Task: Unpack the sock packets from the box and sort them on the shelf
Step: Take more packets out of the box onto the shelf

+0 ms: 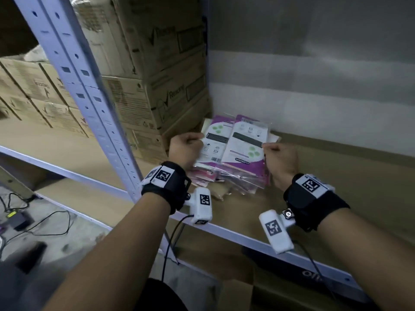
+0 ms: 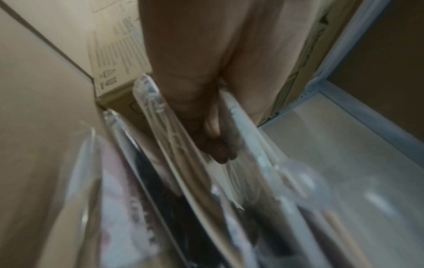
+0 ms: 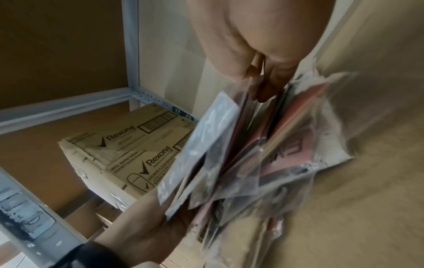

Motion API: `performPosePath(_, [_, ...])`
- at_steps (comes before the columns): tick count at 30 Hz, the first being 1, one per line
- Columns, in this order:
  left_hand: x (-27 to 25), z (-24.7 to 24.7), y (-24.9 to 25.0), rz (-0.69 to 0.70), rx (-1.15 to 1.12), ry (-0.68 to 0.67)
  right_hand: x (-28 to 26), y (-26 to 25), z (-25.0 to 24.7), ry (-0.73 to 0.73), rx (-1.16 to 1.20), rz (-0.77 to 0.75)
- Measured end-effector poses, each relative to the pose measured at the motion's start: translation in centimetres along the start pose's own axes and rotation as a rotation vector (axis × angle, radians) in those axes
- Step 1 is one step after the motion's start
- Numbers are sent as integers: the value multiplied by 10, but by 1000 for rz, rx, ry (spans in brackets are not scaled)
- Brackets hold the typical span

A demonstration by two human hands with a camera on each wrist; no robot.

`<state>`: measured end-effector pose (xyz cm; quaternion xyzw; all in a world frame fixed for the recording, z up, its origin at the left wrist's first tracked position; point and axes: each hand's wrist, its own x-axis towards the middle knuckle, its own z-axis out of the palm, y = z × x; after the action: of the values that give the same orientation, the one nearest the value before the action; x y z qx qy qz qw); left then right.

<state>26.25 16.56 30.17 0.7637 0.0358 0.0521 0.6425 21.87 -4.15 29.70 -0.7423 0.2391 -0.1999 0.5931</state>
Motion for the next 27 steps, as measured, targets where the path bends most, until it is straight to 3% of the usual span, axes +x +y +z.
performPosePath(3, [12, 5, -7, 21, 153, -40, 5, 2, 6, -59, -28, -18])
performPosePath(6, [19, 9, -13, 8, 262, -95, 3, -2, 10, -209, -98, -82])
performPosePath(11, [16, 12, -14, -62, 530, -252, 2, -5, 20, -336, -554, -237])
performPosePath(17, [-3, 7, 3, 68, 623, -193, -9, -15, 17, -212, -546, -366])
performPosePath(22, [-26, 7, 28, 216, 595, -85, -26, -25, -8, -271, -482, -399])
performPosePath(27, [-61, 17, 57, 372, 589, -118, -46, -33, -44, -334, -566, -462])
